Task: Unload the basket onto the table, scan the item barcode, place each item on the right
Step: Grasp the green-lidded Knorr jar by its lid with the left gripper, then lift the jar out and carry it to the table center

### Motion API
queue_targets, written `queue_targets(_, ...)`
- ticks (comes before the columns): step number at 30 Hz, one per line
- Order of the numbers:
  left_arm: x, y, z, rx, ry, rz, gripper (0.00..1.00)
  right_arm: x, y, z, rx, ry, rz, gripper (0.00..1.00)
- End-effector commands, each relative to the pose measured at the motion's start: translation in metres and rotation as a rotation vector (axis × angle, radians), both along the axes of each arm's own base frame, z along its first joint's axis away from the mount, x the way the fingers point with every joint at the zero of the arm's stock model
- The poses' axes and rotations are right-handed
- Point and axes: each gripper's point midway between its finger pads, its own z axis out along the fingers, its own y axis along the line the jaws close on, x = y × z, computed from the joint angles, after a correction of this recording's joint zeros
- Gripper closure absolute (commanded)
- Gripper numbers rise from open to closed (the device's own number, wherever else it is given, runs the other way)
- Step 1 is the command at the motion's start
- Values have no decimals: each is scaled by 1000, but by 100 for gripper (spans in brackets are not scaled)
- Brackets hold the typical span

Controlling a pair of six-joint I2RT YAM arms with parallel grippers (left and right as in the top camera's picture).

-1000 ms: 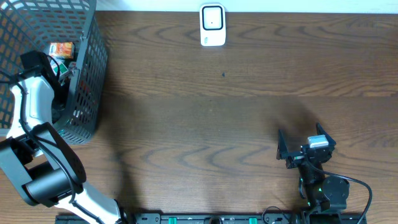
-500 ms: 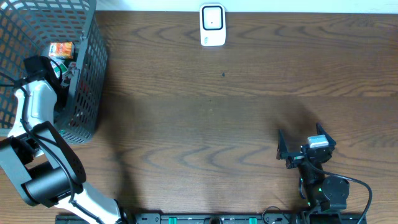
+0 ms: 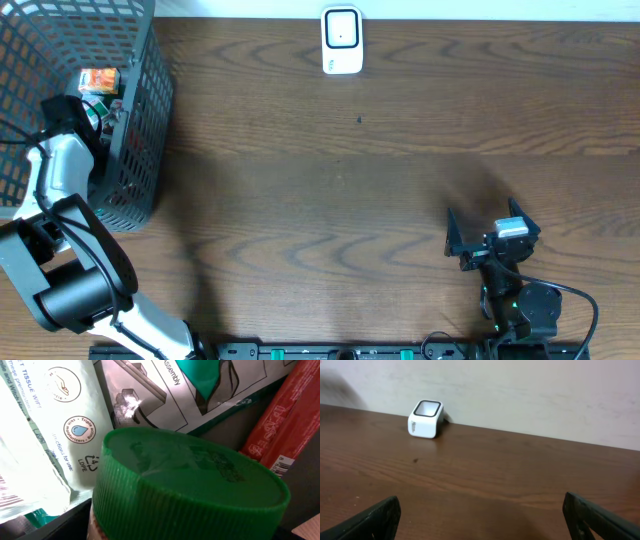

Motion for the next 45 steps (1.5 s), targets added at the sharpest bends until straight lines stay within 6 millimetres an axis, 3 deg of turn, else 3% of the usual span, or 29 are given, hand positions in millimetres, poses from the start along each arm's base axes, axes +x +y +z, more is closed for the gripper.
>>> queue_targets(1, -6, -3, -5, -4, 25, 0, 30, 0, 0, 0, 4, 1, 0, 1)
queue_targets(5, -6, -3, -5, -3, 24, 0, 36, 0, 0, 0, 4, 1, 0, 1)
queue_targets(8, -5, -3, -5, -2, 22, 0, 24, 0, 0, 0, 4, 1, 0, 1)
queue_targets(13, -9, -4, -9, -8, 33, 1, 19, 0, 0, 0, 4, 1, 0, 1)
queue_targets(15, -11, -5, -12, -9, 37, 0, 23, 0, 0, 0, 4, 1, 0, 1)
queue_targets(18, -8, -4, -13, -3, 22, 1, 37, 0, 0, 0, 4, 1, 0, 1)
queue_targets(21, 3, 3, 4, 22, -28, 3, 43, 0, 0, 0, 4, 1, 0, 1)
queue_targets(22, 7, 5, 12, 33, -48, 3, 43, 0, 0, 0, 4, 1, 0, 1)
queue_targets(30, 40, 21, 136, 183, -347, 6, 45, 0, 0, 0, 4, 1, 0, 1)
queue_targets(34, 37, 20, 219, 272, -531, 7, 45, 0, 0, 0, 4, 1, 0, 1)
queue_targets(37, 26, 14, 268, 322, -642, 8, 45, 0, 0, 0, 4, 1, 0, 1)
queue_targets(38, 17, 8, 292, 341, -703, 17, 45, 0, 0, 0, 4, 1, 0, 1)
queue_targets(41, 2, -16, 324, 294, -812, -7, 45, 0, 0, 0, 4, 1, 0, 1)
queue_targets(45, -16, -67, 334, 168, -848, -127, 44, 0, 0, 0, 4, 1, 0, 1)
